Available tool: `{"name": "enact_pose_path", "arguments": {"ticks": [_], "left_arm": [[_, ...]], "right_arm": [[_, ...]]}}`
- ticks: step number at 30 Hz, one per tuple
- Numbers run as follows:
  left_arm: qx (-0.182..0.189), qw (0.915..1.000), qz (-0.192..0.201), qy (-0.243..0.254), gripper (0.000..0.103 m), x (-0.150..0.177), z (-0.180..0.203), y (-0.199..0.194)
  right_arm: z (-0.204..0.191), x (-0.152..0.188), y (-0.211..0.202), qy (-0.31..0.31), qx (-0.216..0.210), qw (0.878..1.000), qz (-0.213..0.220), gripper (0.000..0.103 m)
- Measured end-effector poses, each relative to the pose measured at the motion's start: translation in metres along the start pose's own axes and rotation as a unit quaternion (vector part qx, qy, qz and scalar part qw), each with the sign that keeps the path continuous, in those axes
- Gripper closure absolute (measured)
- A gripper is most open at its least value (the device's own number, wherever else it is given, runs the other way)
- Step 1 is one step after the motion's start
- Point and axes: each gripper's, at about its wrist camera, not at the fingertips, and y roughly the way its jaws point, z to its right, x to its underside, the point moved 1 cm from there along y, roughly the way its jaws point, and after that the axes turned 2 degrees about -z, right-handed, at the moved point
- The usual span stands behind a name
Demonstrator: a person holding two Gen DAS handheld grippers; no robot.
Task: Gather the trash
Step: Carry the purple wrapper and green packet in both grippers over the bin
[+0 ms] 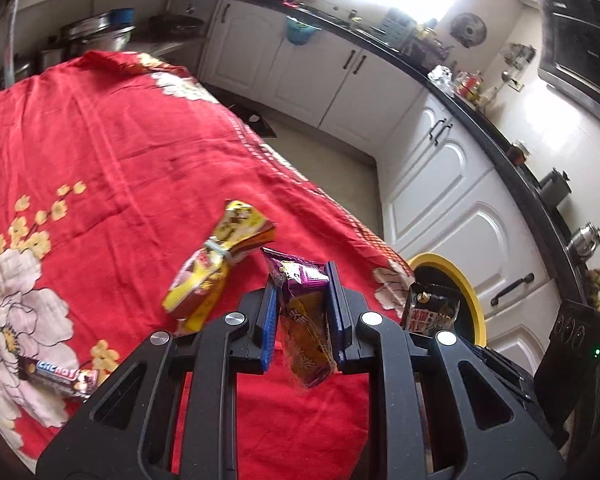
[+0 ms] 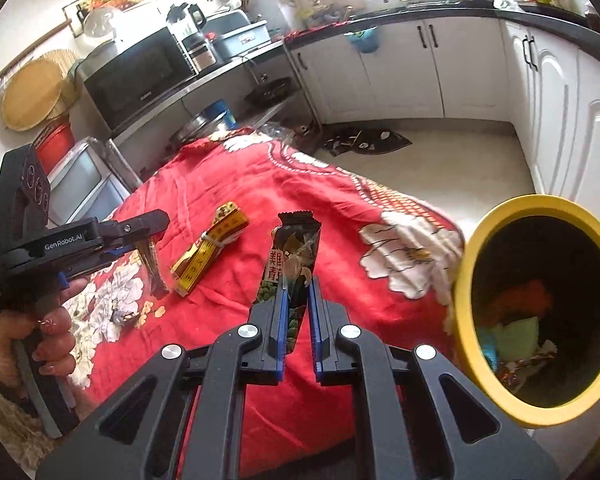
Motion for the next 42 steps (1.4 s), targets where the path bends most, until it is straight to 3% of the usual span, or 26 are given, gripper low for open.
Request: {"name": "enact_pose_path", "arguments": {"ticks": [23,42], "left_arm": [[0.044,0.9956,-0.004,0.083,0.087,-0.003,0.094,0.024],[0.084,0.9854,-0.039,0.143,0.087,0.010,0.176,0.076]], "right_arm": [[0.055,-0.002,-0.063,0.040,0.060,0.995,0.063,0.093],[0.122,0.009,-0.094,0.075,0.161,0.980,0.090,0.093]]}}
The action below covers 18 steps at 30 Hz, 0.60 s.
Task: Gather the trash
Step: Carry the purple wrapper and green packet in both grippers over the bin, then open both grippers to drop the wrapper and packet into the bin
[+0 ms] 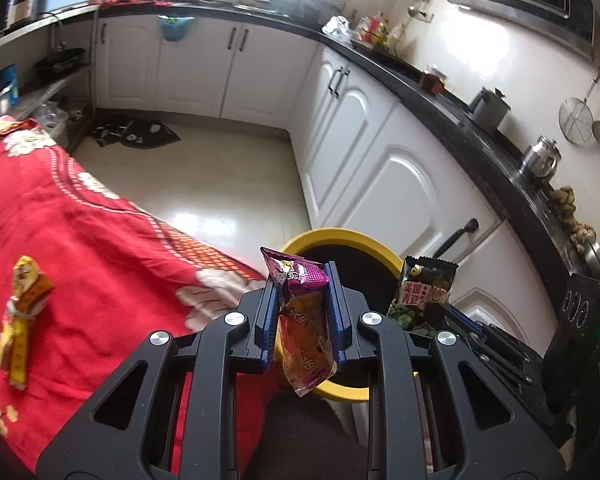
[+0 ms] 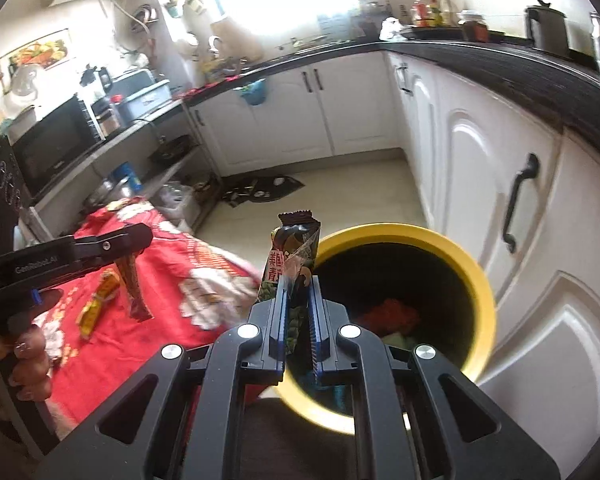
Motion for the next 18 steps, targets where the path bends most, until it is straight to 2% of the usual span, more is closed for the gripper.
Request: {"name": "enact_pose_path", "arguments": {"ticks": [7,18], "left_arm": [[0.011,0.9995,-0.023,0.021,0.087,0.000,0.024,0.032],[0.017,0.9977,-0.053,0.037,0.087,0.004,0.045,0.072]], "right_arm": [[0.030,0.007,0.007,0.020,0.040,0.999,-0.004,0.093],[0.053,0.016,0.024,0.045,0.057,0.997,-0.025,0.090]]}}
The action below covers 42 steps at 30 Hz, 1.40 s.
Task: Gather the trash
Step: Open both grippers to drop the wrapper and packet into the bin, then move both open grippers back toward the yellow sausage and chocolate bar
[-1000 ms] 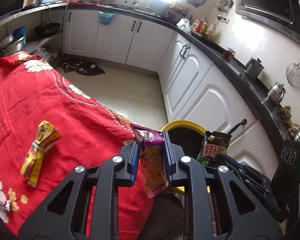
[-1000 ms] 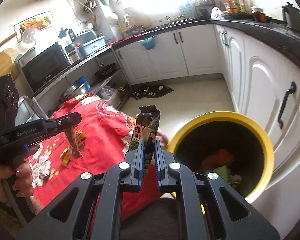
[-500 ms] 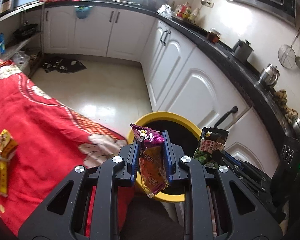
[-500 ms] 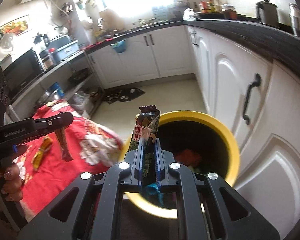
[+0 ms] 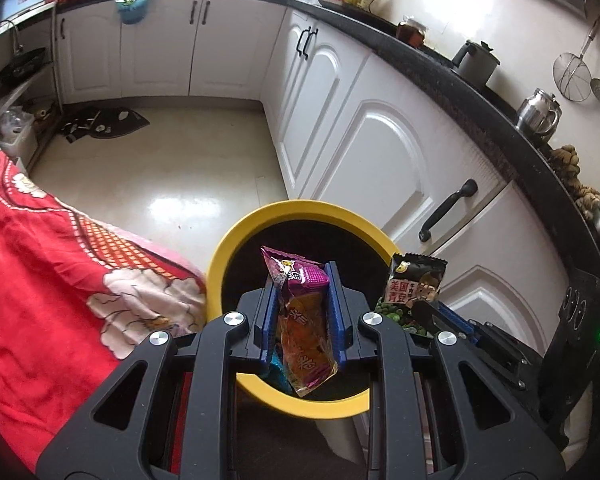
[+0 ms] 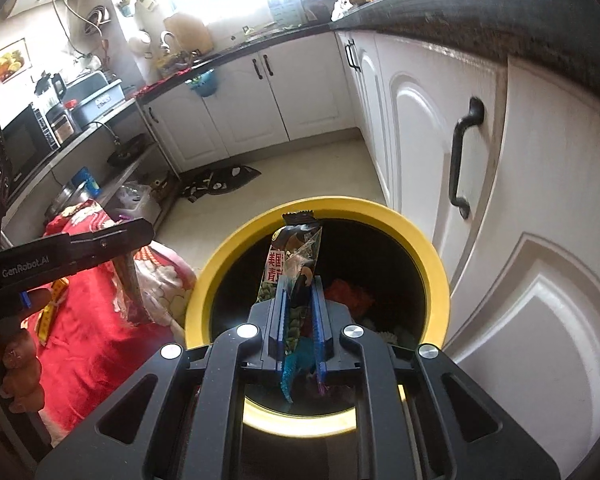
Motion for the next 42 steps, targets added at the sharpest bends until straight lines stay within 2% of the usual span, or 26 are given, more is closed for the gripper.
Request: {"name": "enact_pose_path", "arguments": {"ticks": [1,2,3,4,7,9,12,19,20,26,37,42], "left_arm": [[-0.001,1.0000,-0.002,-0.002,0.086,0.000,-0.001,0.002],[-0.002,1.0000,-0.005,-0.008,0.075,0.000,-0.003,0.006],[-0.002,0.9999,-0.007,-0.014,0.059,0.000,-0.005,0.007],[-0.001,0.9998,-0.007,-0.019,0.055,0.001,-0.008,0.008],[-0.004,0.9996,-0.005,-0.027,0.046,0.003,-0.016,0.005],[-0.010,0.9995,0.002,-0.031,0.036,0.004,-0.021,-0.001],[-0.018,0.9990,0.015,-0.039,0.027,0.005,-0.031,-0.014],[-0.029,0.9964,0.052,-0.061,0.021,0.006,-0.053,-0.051],[-0.033,0.9959,0.056,-0.063,0.016,0.007,-0.056,-0.056],[-0.071,0.9900,0.094,-0.077,0.014,0.017,-0.080,-0.095],[-0.144,0.9707,0.135,-0.136,0.011,0.048,-0.150,-0.161],[-0.169,0.9617,0.145,-0.159,0.011,0.062,-0.175,-0.183]], "right_arm": [[0.002,0.001,0.002,0.003,0.003,1.000,-0.001,0.088],[0.004,0.002,0.004,0.008,0.004,1.000,-0.004,0.079],[0.007,0.003,0.005,0.013,0.008,1.000,-0.005,0.068],[0.008,0.003,0.004,0.016,0.011,1.000,-0.004,0.063],[0.010,0.003,0.004,0.020,0.013,1.000,-0.002,0.059],[0.007,0.003,0.003,0.019,0.012,1.000,-0.001,0.056],[0.002,0.001,0.001,0.014,0.009,1.000,0.004,0.053],[-0.017,-0.003,-0.008,-0.001,-0.006,1.000,0.016,0.049],[-0.022,-0.005,-0.010,-0.005,-0.011,1.000,0.019,0.048],[-0.056,-0.008,-0.021,-0.028,-0.042,0.998,0.028,0.044],[-0.134,-0.009,-0.026,-0.084,-0.103,0.991,0.028,0.038],[-0.168,-0.006,-0.027,-0.111,-0.124,0.986,0.028,0.030]]}}
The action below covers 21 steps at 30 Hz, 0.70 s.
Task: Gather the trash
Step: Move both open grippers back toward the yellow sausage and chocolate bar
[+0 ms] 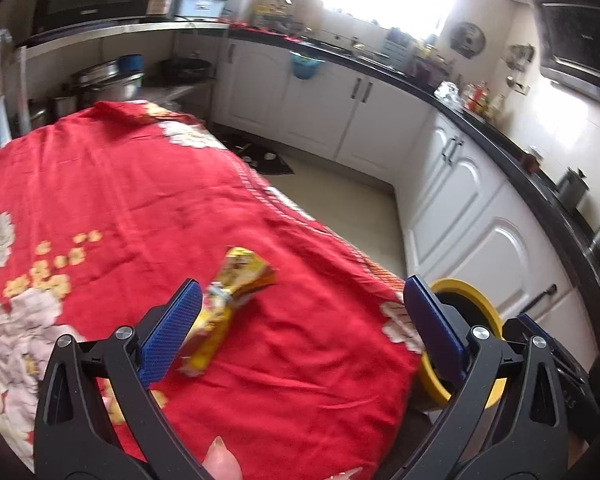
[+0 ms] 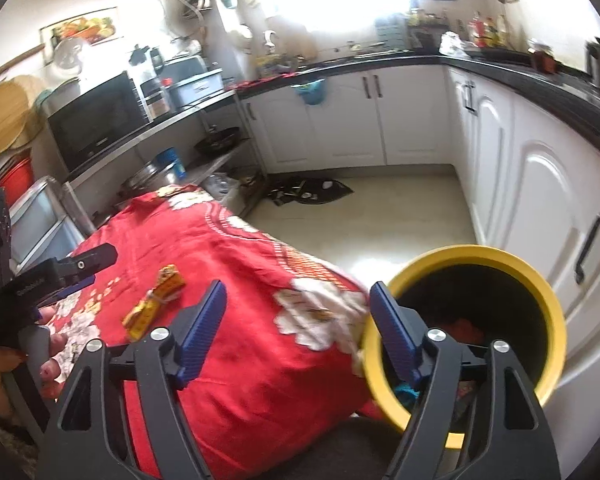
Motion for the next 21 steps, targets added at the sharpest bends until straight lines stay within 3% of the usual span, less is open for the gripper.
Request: {"name": "enact_pose_path", "arguments": {"ticks": [21], "left_arm": [[-0.076,0.9940,0.011,-0.078,0.011,0.019,-0.105,-0.045]], "right_arm": [[-0.106,-0.003,0.042,-0.090,-0.065,0.993,-0.033,0.023]]}}
